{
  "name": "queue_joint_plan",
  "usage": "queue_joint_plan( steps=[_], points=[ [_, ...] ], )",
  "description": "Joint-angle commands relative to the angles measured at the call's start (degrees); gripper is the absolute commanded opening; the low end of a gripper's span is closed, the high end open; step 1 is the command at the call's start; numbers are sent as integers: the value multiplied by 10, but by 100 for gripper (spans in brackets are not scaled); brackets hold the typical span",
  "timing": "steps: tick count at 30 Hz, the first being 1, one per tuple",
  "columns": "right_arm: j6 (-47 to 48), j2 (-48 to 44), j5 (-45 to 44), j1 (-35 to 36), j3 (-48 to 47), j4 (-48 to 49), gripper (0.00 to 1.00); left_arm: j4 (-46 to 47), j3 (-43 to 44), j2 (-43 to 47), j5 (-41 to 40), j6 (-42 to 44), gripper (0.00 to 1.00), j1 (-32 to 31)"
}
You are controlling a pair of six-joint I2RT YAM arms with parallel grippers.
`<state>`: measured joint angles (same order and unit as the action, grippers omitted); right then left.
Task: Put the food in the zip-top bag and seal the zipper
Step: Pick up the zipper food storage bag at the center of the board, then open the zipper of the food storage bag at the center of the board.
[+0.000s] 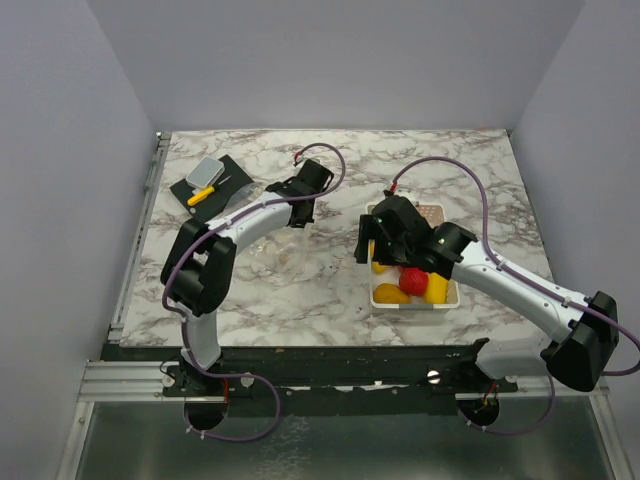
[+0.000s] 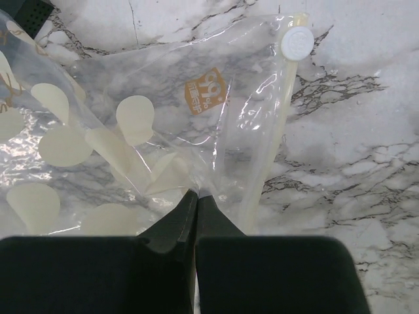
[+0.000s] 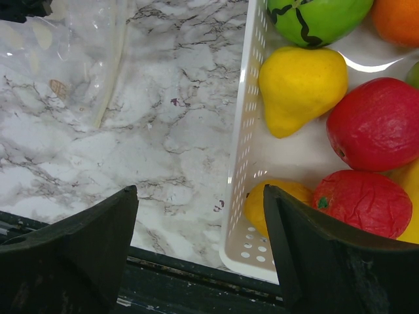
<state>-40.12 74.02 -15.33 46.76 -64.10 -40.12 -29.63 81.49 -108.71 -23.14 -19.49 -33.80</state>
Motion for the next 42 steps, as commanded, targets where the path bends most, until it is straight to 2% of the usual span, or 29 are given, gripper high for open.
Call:
queue_joint_plan(
  steps=[1, 21, 42],
  points=[
    [-6, -10, -10, -3, -15, -13, 83, -3, -11, 63, 35, 6, 0, 3],
    [20, -74, 79, -3, 8, 130, 73, -59, -21, 211, 197, -23, 0, 7],
    [30, 18, 96, -2, -56, 155, 62, -48, -77, 307, 276, -143, 0, 16]
  ],
)
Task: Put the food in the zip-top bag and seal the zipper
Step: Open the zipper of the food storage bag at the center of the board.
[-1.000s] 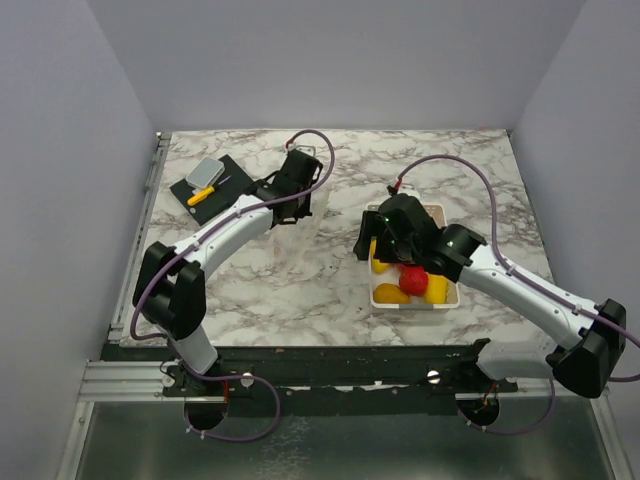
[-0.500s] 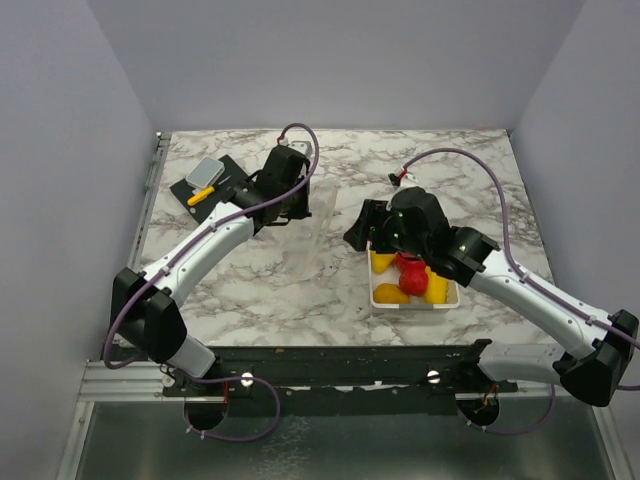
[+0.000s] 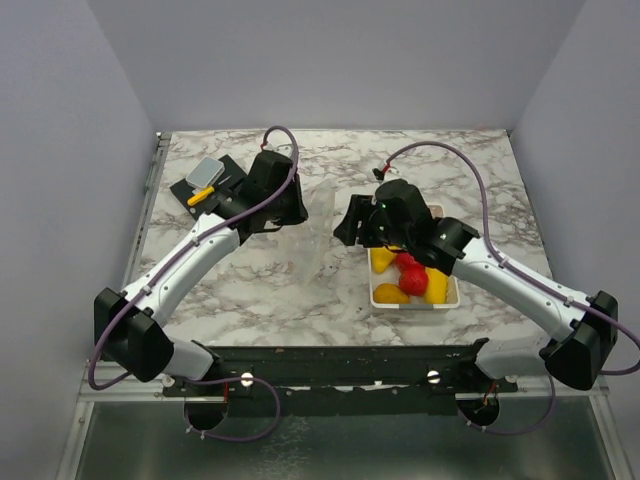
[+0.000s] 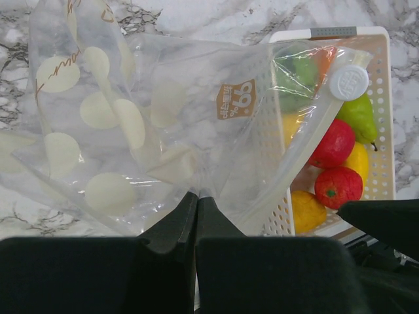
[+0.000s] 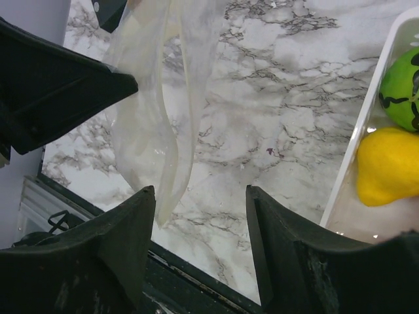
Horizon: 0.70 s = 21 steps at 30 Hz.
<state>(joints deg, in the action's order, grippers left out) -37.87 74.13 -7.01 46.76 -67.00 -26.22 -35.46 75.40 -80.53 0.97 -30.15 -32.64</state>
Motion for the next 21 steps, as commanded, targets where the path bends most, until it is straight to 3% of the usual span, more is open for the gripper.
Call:
queue_joint_plan(
  steps=[1, 21],
  points=[
    [8, 21, 12, -3, -32, 16, 62, 13, -19, 28, 38, -41, 0, 5],
    [-11, 57, 6, -2, -41, 28, 45, 50, -55, 75, 84, -107, 0, 12]
  ],
)
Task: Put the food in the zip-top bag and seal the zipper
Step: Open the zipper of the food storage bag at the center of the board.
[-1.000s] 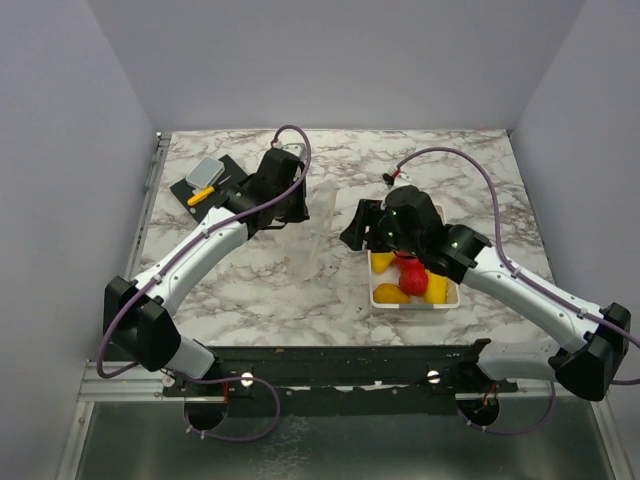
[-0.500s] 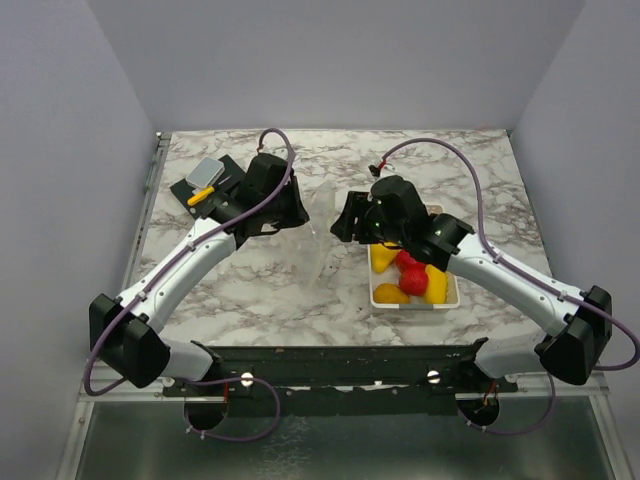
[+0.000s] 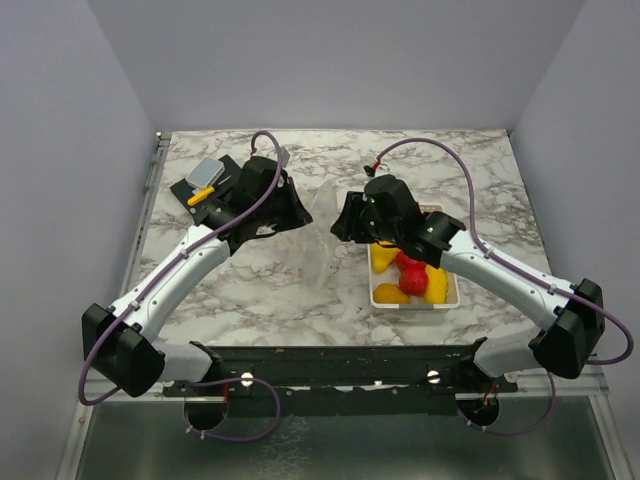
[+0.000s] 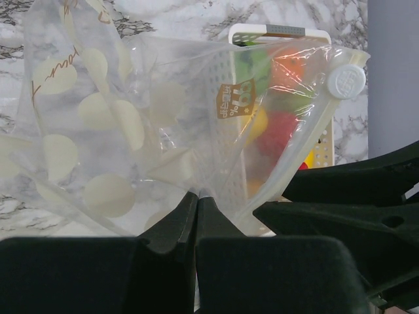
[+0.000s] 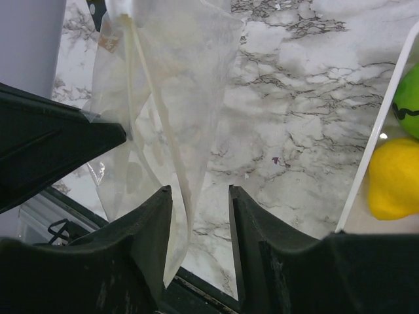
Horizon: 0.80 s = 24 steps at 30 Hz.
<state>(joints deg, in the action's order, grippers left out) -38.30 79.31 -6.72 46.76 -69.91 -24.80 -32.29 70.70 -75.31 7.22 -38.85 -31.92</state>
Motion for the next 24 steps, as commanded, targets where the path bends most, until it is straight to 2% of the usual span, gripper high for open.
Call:
queue_joint_plan(
  steps=[1, 7, 10, 12, 14, 20, 22, 24],
  points=[
    [-6, 6, 2, -2, -11, 15, 44, 19, -8, 25, 21, -22, 0, 5],
    [-9, 3, 1, -1, -5, 13, 35, 22, -9, 34, 29, -30, 0, 11],
    [-10, -3, -2, -1, 0, 14, 26, 26, -10, 37, 41, -35, 0, 14],
    [-9, -7, -4, -1, 0, 13, 16, 28, -11, 39, 46, -37, 0, 16],
    [-8, -10, -9, -1, -1, 11, 2, 28, -11, 41, 48, -37, 0, 15],
    [3, -20, -35, 3, -8, -2, 1, 27, -26, 44, 52, -36, 1, 24],
    [9, -20, -45, 3, -12, -10, 1, 27, -30, 47, 54, -35, 8, 27],
    [15, -19, -54, 5, -18, -19, 1, 26, -30, 51, 53, -31, 19, 30]
  ],
)
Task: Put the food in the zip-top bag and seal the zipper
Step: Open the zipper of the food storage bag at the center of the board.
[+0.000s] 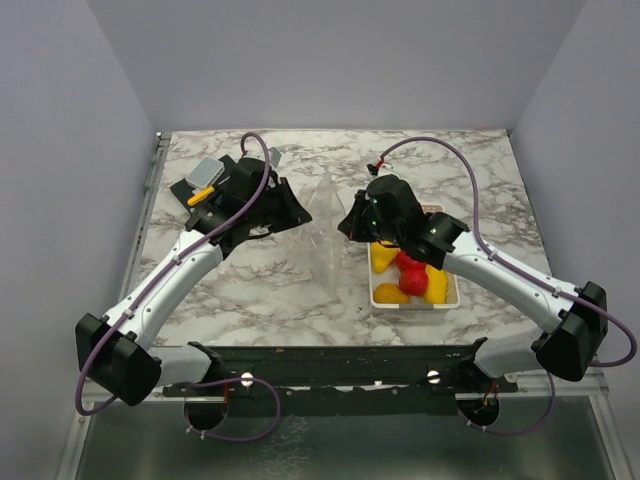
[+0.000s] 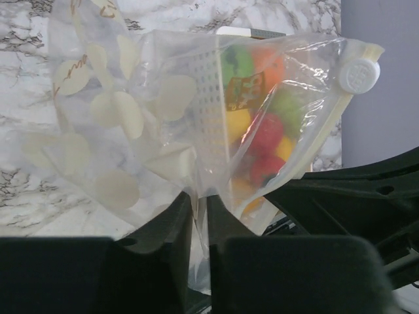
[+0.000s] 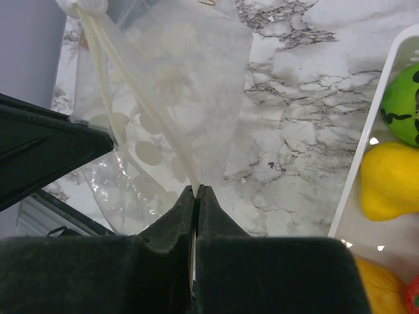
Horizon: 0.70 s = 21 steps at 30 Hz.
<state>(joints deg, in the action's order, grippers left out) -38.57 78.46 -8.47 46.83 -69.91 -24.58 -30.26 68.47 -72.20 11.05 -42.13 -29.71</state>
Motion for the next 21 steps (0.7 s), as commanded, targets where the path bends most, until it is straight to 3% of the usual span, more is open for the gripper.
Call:
queue_joint_plan(
  steps=[1, 4, 8, 21],
  points=[
    [21, -10, -41, 5, -21, -25, 1, 3, -7, 21, 14, 4, 26, 9],
    [30, -2, -48, 7, -38, -43, 1, -14, 6, 18, 11, 19, 38, 11],
    [44, 14, -74, 18, -65, -69, 1, -34, 31, 18, 14, 31, 46, 10],
    [63, 68, -177, 61, -148, -137, 1, -72, 102, 19, 44, 28, 55, 10]
  ],
)
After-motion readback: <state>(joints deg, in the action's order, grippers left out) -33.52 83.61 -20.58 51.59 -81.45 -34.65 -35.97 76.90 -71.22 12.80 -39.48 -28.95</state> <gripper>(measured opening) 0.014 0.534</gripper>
